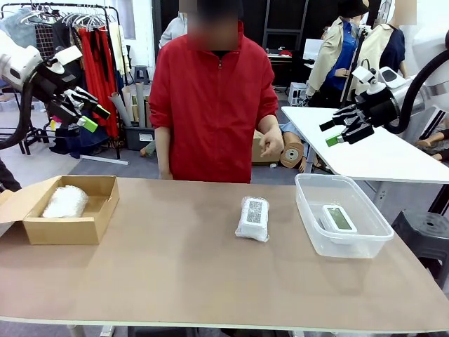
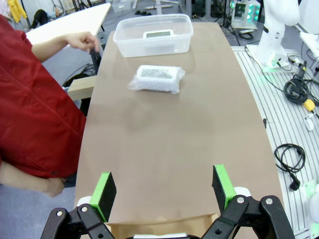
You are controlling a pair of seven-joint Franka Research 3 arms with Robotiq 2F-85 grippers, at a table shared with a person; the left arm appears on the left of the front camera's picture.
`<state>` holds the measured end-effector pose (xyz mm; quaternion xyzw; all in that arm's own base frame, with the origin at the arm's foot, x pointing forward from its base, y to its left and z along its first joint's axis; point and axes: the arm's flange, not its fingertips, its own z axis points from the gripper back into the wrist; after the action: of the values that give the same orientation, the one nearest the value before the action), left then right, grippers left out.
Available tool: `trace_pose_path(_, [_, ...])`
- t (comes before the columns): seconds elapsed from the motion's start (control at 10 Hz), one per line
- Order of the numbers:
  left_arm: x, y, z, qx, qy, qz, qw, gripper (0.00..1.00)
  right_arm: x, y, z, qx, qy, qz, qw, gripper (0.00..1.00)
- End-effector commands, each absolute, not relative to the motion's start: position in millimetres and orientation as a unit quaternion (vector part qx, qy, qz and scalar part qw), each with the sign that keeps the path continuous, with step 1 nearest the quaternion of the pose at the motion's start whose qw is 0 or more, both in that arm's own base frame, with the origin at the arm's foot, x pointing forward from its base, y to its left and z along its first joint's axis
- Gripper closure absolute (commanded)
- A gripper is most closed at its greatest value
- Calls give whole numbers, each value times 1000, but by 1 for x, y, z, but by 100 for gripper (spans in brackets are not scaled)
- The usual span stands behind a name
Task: Separate and place wrapped and unwrapped clocks.
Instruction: Pick up the Digital clock indicated by the person.
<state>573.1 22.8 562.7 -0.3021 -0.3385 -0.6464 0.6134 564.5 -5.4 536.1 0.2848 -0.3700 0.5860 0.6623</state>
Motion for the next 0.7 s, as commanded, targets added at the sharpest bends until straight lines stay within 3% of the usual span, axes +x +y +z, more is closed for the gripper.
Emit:
trace_pose_path(0.0, [572, 23, 561, -301, -337, -653, 608, 0, 563, -5, 539, 282, -373, 593, 656, 0])
trace_pose_path(0.6, [572, 23, 561, -301, -337, -653, 608, 0, 563, -5, 539, 282, -373, 593, 656, 0])
